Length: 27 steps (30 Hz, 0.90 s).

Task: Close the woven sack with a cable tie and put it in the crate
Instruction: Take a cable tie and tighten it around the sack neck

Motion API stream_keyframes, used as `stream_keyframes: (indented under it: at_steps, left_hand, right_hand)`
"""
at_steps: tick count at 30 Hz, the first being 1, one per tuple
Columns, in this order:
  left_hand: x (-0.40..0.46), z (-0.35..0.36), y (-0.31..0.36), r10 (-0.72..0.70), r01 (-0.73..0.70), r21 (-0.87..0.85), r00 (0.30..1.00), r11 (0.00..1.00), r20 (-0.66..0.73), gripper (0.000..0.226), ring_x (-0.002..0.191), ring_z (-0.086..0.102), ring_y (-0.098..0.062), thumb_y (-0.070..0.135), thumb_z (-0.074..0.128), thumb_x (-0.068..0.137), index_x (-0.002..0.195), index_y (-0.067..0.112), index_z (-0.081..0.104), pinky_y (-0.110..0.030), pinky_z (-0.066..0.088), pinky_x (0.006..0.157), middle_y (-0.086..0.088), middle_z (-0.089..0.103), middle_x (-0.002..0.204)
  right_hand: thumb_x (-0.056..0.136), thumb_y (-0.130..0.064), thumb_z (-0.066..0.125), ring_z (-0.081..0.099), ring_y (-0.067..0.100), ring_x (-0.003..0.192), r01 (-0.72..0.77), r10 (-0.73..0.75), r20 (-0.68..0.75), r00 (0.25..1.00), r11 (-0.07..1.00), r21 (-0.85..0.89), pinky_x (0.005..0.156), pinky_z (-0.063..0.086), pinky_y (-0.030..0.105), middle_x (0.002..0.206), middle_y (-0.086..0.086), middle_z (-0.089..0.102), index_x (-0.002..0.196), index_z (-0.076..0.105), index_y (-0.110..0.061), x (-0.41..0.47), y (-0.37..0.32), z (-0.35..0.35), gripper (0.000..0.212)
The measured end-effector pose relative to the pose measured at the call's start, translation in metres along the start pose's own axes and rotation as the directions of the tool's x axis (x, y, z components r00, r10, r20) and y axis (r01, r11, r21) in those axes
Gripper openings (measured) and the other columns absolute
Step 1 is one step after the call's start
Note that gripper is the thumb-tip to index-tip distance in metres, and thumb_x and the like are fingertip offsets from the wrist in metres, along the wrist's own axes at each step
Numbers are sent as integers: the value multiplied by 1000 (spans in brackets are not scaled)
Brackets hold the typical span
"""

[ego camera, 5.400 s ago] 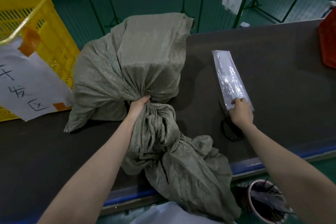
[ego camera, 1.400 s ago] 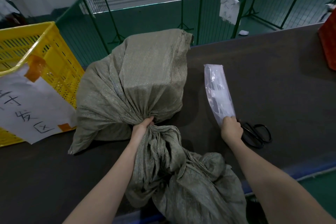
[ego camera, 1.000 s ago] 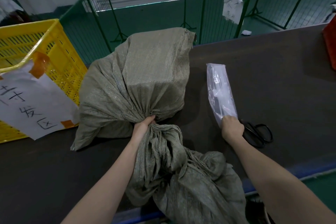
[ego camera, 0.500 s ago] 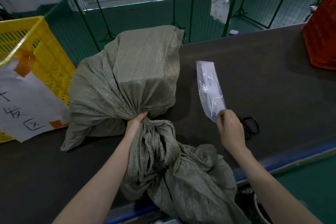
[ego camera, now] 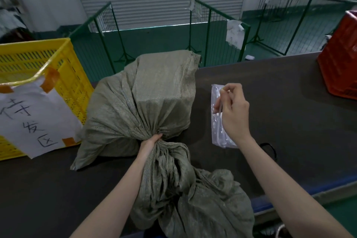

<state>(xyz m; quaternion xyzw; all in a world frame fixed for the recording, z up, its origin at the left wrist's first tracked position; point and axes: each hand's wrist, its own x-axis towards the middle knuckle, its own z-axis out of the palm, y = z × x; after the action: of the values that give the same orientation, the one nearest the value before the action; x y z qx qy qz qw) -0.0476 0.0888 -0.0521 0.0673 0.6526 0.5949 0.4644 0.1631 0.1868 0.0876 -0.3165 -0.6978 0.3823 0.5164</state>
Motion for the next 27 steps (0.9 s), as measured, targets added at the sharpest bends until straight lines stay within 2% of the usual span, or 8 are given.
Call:
stream_keyframes:
  at_steps: [4, 9, 13, 15, 19, 22, 25, 27]
  left_hand:
    - [-4, 1, 6, 1, -1, 16, 1000, 1000, 4, 52, 97, 57, -22, 23, 69, 83, 126, -5, 56, -29, 40, 94, -9, 64, 100]
    - [-4, 0, 8, -9, 7, 46, 1000, 999, 30, 49, 107, 57, -24, 21, 68, 84, 126, 0, 57, -31, 39, 102, -14, 63, 119]
    - [-12, -1, 13, -37, 30, 71, 995, 997, 96, 11, 85, 60, -19, 17, 65, 87, 89, 7, 67, -26, 43, 86, -6, 67, 86]
    - [-15, 0, 13, -75, 73, 16, 986, 997, 150, 14, 75, 63, -17, 13, 63, 87, 77, 4, 67, -26, 46, 79, -6, 69, 76]
    - [-19, 2, 16, -169, 215, -134, 941, 967, 294, 24, 106, 60, -18, 10, 52, 90, 108, -1, 64, -32, 36, 106, -11, 74, 100]
    - [-18, 4, 16, -181, 245, -177, 932, 953, 315, 52, 126, 49, -23, 13, 58, 81, 129, -6, 50, -33, 30, 113, -15, 57, 129]
    - [-21, 8, 18, -79, 59, 94, 969, 994, 234, 59, 104, 63, -25, 32, 83, 59, 109, 5, 66, -34, 50, 94, -15, 64, 122]
    - [-19, 8, 16, -51, 27, 87, 957, 996, 285, 59, 101, 64, -19, 31, 87, 54, 104, 6, 69, -30, 49, 92, -12, 67, 119]
  right_hand:
    - [100, -15, 41, 46, 19, 41, -98, 84, 73, 994, 971, 217, 39, 41, 26, 58, 7, 51, 91, 44, -14, 27, -23, 14, 10]
    - [100, -16, 41, 48, 16, 40, -207, 165, 142, 976, 907, 367, 41, 43, 26, 57, 4, 54, 92, 45, -13, 55, -34, 38, 10]
    - [101, -16, 40, 52, 12, 42, -331, 310, 117, 943, 851, 407, 45, 47, 24, 61, 7, 56, 96, 45, -9, 73, -24, 57, 9]
    - [101, -16, 39, 52, 13, 42, -404, 399, 102, 911, 815, 416, 46, 47, 24, 61, 8, 57, 93, 45, -10, 79, -13, 64, 10]
    - [101, -16, 38, 45, 12, 41, -495, 487, 126, 865, 780, 383, 42, 38, 24, 60, 6, 52, 90, 44, -14, 83, 14, 78, 13]
    - [101, -15, 38, 35, 9, 36, -538, 502, 212, 839, 703, 465, 35, 26, 18, 60, 5, 46, 85, 42, -15, 83, 22, 88, 17]
    - [102, -13, 36, 30, 8, 36, -588, 512, 321, 797, 534, 607, 33, 21, 19, 57, 4, 44, 85, 44, -11, 83, 21, 91, 19]
    - [101, -11, 35, 27, 8, 35, -575, 500, 340, 797, 455, 680, 32, 19, 18, 50, 0, 42, 83, 45, -11, 82, 26, 89, 21]
